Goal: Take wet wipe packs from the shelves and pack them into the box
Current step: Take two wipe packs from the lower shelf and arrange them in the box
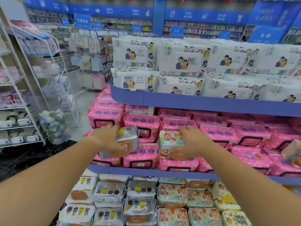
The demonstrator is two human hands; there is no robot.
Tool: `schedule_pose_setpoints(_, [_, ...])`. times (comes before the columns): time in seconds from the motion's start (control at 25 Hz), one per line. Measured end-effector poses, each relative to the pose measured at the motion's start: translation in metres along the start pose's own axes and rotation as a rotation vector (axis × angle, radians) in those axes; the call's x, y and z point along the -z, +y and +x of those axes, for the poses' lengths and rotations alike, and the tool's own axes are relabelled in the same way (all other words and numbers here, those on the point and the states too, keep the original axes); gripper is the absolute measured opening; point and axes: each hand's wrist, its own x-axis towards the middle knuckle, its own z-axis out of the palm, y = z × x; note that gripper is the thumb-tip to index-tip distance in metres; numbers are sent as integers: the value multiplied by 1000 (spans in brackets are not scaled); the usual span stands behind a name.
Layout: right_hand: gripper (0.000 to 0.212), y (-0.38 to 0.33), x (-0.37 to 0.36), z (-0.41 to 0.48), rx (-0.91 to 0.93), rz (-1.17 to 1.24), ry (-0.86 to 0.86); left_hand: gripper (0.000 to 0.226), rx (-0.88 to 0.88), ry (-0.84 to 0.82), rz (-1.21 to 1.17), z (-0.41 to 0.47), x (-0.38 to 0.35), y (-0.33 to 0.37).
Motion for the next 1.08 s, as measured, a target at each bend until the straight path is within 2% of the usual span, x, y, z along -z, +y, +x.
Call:
schedule_pose_setpoints(0.12, [98,17,-9,26,75,-113,-68,105,16,5,117,19,-9,4])
schedule_pose_setpoints(0.24, [102,22,-14,40,126,-208,-42,86,-2,-24,129,24,-2,2])
schedule_pose_setpoints(0.36, [92,23,-12,41,150,-215,-41,78,-34,-39,148,16,3,2])
schedule_pose_setpoints(0.4, [84,20,-9,36,135,-161,-52,73,-37,-38,111,10,5,2])
schedule_pose_setpoints(0.52, [63,-1,-9,12,57,165,-95,54,-42,-74,-212,-16,-1,-6])
schedule_pose_setpoints(0.72, [67,-64,-31,-48,-60,556,-218,45,-43,-221,-593,-93,-33,-50])
schedule_pose_setpoints(0.84, [58,-118,-63,-89,-184,707,-298,43,10,-315,-735,-143,-79,-94])
schedule_pose_setpoints(0.88, [62,-135,-77,-101,-213,745,-306,48,37,-336,-773,-156,-99,-109])
schedule_pose_setpoints(1.0, [92,-190,-134,-130,-278,832,-349,62,117,-393,-845,-190,-169,-155])
schedule_pose_setpoints(1.04, [98,-208,-153,-140,-300,843,-355,65,129,-414,-830,-199,-192,-167])
schedule_pose_setpoints(1.08, [94,-222,-172,-150,-319,865,-390,70,143,-440,-803,-207,-215,-177])
